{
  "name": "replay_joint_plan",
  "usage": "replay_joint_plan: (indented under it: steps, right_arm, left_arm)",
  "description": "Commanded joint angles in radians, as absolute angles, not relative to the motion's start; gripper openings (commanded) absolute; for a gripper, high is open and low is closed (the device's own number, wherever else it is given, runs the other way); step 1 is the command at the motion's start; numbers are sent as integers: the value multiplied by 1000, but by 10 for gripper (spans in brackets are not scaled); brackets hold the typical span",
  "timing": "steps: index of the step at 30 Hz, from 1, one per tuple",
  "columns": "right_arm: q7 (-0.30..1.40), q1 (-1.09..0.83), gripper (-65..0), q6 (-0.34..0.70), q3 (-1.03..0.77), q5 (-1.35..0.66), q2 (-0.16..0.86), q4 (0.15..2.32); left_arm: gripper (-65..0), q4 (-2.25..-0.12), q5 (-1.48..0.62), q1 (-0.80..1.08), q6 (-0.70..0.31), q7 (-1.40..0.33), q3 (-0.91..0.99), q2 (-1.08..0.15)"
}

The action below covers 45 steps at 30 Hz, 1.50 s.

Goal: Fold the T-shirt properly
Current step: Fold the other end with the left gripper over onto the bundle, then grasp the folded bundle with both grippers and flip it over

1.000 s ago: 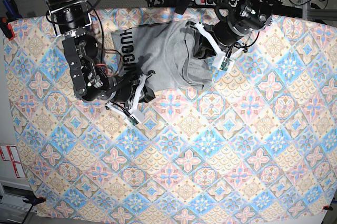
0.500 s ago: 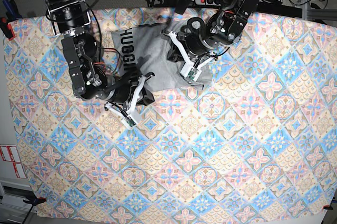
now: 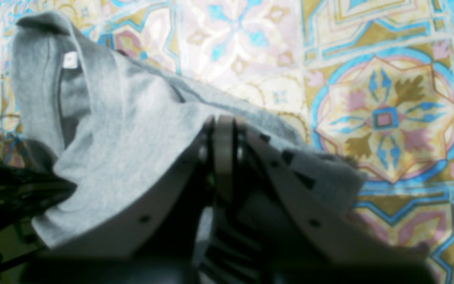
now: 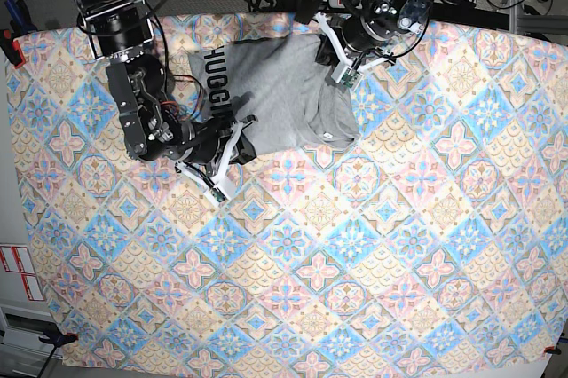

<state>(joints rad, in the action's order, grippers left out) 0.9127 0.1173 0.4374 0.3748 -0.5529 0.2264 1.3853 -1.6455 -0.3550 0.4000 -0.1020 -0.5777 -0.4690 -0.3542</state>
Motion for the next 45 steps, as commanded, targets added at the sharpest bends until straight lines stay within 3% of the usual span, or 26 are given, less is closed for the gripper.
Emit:
replay_joint_plan:
  steps: [1, 6, 14, 23, 31, 39, 45]
  right_arm:
    - [898, 137, -647, 444, 374, -568, 213, 1403]
    - [901, 137, -647, 444, 375, -568, 191, 1400]
    - [892, 180, -647, 444, 509, -503, 191, 1359]
    - [897, 228, -647, 444, 556, -286, 162, 1191]
    - [892, 223, -649, 444, 555, -271, 197, 1208]
    - [840, 177, -648, 444, 309, -268, 208, 1371]
    - [837, 188, -648, 444, 294, -266, 205, 1201]
  left_arm:
    - [-650, -1639, -354, 409, -104, -591, -470, -355]
    - [-650, -1647, -358, 423, -104, -590, -470, -354]
    - [-650, -1856, -358, 467, -104, -599, -476, -349]
    - [-650, -1716, -355, 423, -104, -599, -476, -306]
    - [-650, -1593, -351, 357, -104, -591, -475, -295]
    - [-650, -1592, -351, 332, -104, -599, -475, -295]
    - [-650, -1590, -351, 329, -104, -599, -470, -295]
